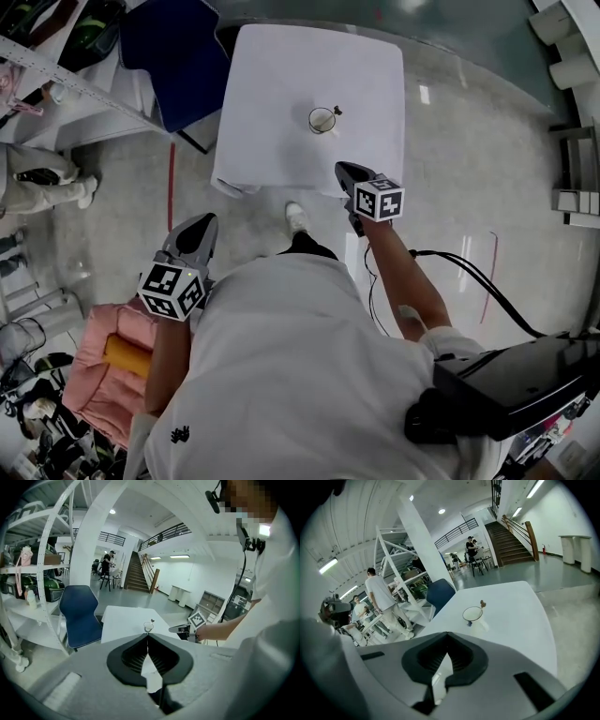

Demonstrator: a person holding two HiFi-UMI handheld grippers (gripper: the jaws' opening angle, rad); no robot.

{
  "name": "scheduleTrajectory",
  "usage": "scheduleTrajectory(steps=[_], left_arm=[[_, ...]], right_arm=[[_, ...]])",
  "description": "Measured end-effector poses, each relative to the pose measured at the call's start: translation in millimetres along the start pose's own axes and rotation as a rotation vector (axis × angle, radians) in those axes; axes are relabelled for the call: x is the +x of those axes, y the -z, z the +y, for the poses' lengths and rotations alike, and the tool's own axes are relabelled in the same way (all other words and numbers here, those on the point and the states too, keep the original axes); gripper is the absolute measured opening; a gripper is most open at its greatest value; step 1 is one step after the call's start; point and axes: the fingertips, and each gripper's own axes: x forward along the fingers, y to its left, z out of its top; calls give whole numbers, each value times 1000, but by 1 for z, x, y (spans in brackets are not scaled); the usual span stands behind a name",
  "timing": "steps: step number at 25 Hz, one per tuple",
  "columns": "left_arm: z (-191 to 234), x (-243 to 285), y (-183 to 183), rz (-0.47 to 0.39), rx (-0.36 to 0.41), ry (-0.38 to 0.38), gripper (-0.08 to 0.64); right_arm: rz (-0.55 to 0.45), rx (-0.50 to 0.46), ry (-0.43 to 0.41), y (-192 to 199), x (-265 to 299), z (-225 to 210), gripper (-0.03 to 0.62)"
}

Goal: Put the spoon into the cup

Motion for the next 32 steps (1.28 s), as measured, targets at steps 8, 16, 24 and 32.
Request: scheduleTrajectory(steps=[8, 16, 24, 32], left_arm=[[-7, -51, 19, -41, -12, 42, 12], [-12, -94, 53, -43, -3, 79, 12], [-25, -116, 81, -29, -7, 141, 12], [-36, -120, 97, -5, 19, 176, 12]], right_arm=[[3, -67, -90, 27, -39, 97, 9], [-11, -151, -185, 46, -75, 195, 8], [3, -232, -197, 86, -97, 253, 9], [-10, -261, -194, 98, -116, 276, 9]])
